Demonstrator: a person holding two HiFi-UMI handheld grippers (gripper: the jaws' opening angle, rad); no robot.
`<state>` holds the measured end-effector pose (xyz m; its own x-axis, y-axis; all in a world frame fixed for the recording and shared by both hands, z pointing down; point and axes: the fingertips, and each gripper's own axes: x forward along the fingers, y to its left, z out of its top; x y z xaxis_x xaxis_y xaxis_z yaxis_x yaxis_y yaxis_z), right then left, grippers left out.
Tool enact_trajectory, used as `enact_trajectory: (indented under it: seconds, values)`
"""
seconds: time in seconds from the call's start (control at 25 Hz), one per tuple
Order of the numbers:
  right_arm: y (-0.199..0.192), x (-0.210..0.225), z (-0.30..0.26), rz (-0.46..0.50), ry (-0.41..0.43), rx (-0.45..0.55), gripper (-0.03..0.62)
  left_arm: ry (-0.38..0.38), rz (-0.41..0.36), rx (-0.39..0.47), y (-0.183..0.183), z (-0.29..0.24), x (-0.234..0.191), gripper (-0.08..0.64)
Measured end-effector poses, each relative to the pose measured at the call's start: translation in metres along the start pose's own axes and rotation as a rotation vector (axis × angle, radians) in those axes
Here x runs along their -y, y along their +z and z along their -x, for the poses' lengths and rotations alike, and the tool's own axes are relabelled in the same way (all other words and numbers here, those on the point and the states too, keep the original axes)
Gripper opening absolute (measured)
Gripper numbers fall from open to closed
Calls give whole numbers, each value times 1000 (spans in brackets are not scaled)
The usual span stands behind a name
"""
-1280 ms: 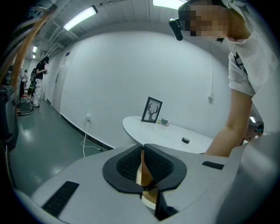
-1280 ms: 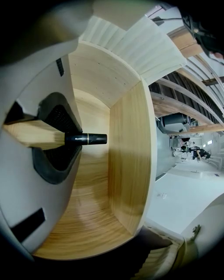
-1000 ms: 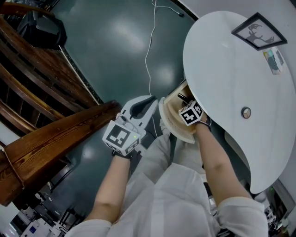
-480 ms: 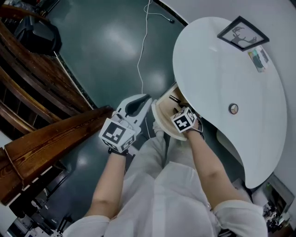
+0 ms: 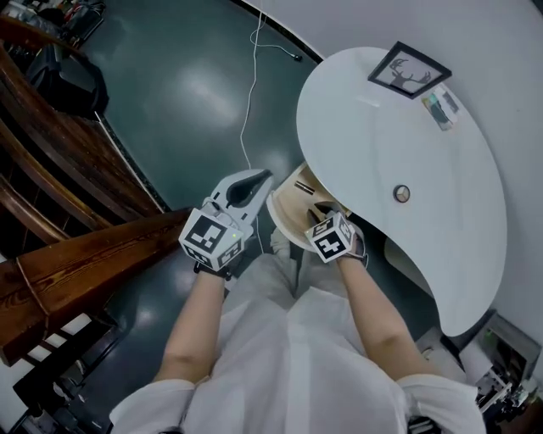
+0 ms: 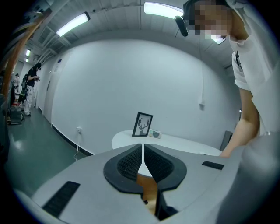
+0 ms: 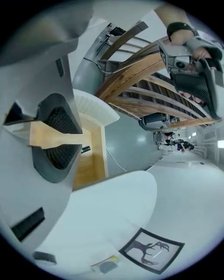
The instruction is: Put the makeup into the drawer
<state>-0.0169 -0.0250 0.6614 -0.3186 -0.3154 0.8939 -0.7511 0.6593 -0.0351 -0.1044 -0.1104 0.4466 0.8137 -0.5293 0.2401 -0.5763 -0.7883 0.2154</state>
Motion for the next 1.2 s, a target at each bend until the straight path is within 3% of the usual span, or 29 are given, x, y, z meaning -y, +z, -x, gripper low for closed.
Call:
enact_trajectory:
  seconds: [0.52,0.96,1.2]
  values:
    - [7,52,124,-93,-146,168,43,-102,-58,37,43,-20,41,20]
    - [-43,131,174,-233,-291,151,43,-184,-68,12,45,-61,72,20]
    - [-67,162,179,-270,-326,121,95,-215,-71,-7,43,-82,83,21]
